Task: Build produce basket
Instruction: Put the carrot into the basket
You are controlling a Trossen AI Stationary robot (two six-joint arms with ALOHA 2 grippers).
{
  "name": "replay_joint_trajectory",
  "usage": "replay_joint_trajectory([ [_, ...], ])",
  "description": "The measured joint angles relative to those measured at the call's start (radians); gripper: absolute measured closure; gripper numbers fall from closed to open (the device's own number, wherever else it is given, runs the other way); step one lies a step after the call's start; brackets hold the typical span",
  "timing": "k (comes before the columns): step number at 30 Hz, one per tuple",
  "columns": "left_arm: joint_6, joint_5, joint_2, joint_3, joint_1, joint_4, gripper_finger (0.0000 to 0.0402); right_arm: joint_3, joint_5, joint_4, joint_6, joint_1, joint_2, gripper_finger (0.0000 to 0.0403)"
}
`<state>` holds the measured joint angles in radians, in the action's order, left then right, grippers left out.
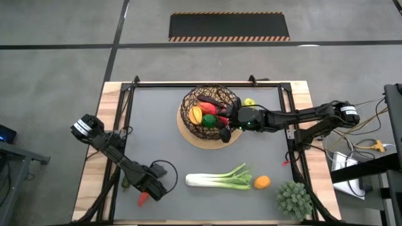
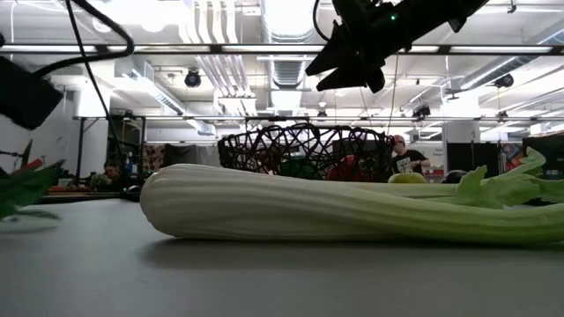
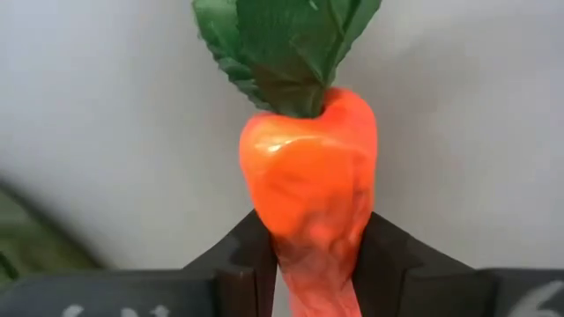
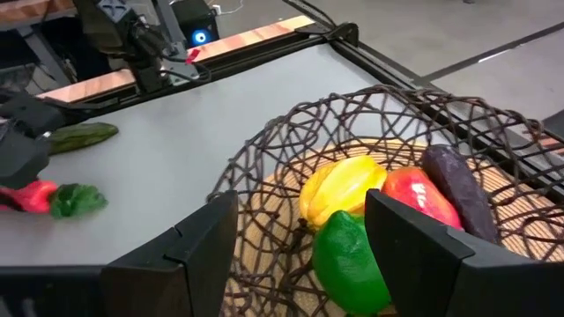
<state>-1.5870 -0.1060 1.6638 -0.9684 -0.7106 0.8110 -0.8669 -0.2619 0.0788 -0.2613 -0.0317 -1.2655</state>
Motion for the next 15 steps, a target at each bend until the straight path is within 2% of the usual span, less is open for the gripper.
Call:
replay_joint_trajectory([
  [3, 0.057, 0.108, -0.025, 0.0, 0.0, -0.022, 0.0314, 0.0, 0.0, 0.0, 0.004, 0.022, 0.0, 0.0172],
  [9, 0.249, 0.429, -0.07, 0.012, 0.003, -0.048, 0.0298, 0.002, 0.0, 0.02, 0.069, 0.081, 0.0, 0.0172],
  [15, 0.418, 0.687, -0.118, 0.023, 0.007, -0.044, 0.0305, 0.028, 0.001, 0.141, 0.142, 0.143, -0.012, 0.0172],
])
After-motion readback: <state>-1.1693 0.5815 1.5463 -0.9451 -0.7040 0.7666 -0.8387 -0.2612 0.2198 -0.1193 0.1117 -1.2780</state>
